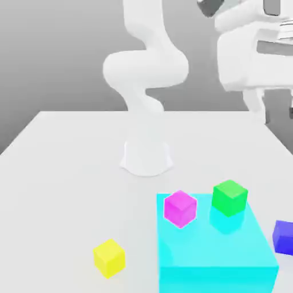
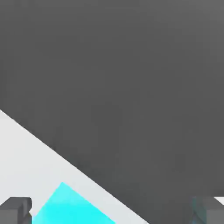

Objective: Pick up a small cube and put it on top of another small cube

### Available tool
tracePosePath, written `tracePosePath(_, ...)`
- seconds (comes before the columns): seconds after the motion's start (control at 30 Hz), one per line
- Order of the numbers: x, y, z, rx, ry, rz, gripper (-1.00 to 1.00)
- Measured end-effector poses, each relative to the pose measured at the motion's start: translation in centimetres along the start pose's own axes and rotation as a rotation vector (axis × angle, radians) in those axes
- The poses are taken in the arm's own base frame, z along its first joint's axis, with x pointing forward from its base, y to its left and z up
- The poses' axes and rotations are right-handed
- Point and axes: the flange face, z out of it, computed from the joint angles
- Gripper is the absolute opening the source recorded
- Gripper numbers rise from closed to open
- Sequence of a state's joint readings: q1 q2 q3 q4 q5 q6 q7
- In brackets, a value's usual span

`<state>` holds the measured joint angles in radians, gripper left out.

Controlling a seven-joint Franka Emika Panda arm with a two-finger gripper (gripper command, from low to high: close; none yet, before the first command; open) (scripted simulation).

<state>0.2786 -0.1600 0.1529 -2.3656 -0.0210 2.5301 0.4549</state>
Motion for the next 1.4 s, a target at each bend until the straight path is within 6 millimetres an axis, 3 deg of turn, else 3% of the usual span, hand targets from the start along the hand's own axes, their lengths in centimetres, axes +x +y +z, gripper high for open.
tracePosePath(0.2, -7.0, -6.6, 10.3, -0.008, -0.164, -0.289, 0.00)
tracePosePath(0.37, -14.0, -9.3, 18.1, -0.017, -0.299, -0.497, 0.00)
tracePosePath(0.53, -17.3, -9.3, 24.6, -0.016, -0.327, -0.542, 0.00)
tracePosePath(0.57, -17.6, -9.2, 25.4, -0.017, -0.328, -0.543, -1.00)
tracePosePath(0.8, -17.6, -9.2, 25.4, -0.017, -0.329, -0.544, -1.00)
tracePosePath(0.97, -15.9, -9.6, 20.0, -0.019, -0.329, -0.540, -1.00)
tracePosePath(1.23, -12.9, -4.1, 11.8, -0.057, -0.320, -0.394, -1.00)
tracePosePath(1.4, -12.7, -0.6, 7.1, -0.067, -0.319, -0.306, -1.00)
